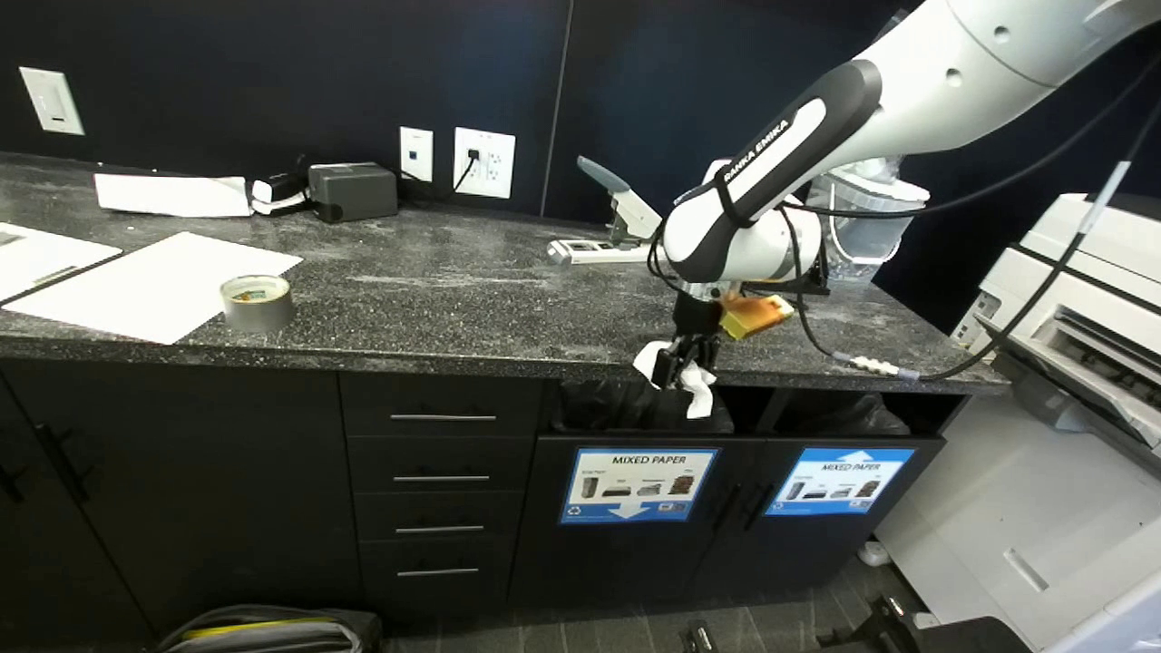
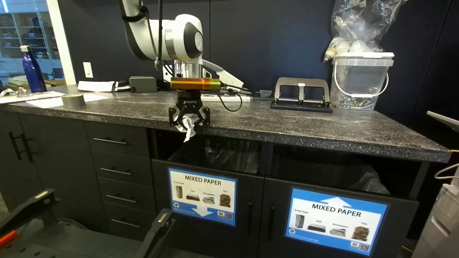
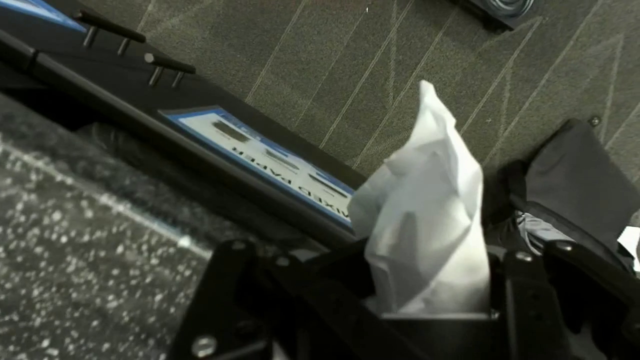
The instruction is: Put the tissue into the rubbish bin.
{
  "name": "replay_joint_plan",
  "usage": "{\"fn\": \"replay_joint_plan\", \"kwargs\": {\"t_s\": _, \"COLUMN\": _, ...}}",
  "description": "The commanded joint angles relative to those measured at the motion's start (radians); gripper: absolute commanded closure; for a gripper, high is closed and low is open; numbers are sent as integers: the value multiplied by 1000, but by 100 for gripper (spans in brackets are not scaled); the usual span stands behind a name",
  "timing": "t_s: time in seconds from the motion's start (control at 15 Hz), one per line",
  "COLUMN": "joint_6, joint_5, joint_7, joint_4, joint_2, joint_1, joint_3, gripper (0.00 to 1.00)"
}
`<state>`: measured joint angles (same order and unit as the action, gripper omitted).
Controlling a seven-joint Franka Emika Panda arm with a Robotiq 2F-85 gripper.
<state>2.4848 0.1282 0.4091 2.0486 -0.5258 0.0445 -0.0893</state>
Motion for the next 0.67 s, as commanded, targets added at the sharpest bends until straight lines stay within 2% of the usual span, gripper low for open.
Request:
{"fn": "replay_joint_plan", "kwargs": {"t_s": 0.0, "joint_6": 147, "joint_5": -36, "joint_7": -6, "joint_4": 248, "joint_2": 104, "joint_1": 22, "joint_3": -20, "gripper": 88}}
{"fn": "replay_joint_plan", "kwargs": {"t_s": 0.33, "joint_6": 457, "joint_5": -54, "joint_7": 3, "joint_4": 400, "joint_2": 34, "joint_1": 67, "joint_3": -24, "gripper": 88}}
{"fn": "replay_joint_plan", "kwargs": {"t_s": 0.6, "joint_6": 792, "joint_5": -15, "joint_7": -33, "joint_4": 403, "joint_2": -77, "joint_1": 134, "joint_3": -24, "gripper": 87}}
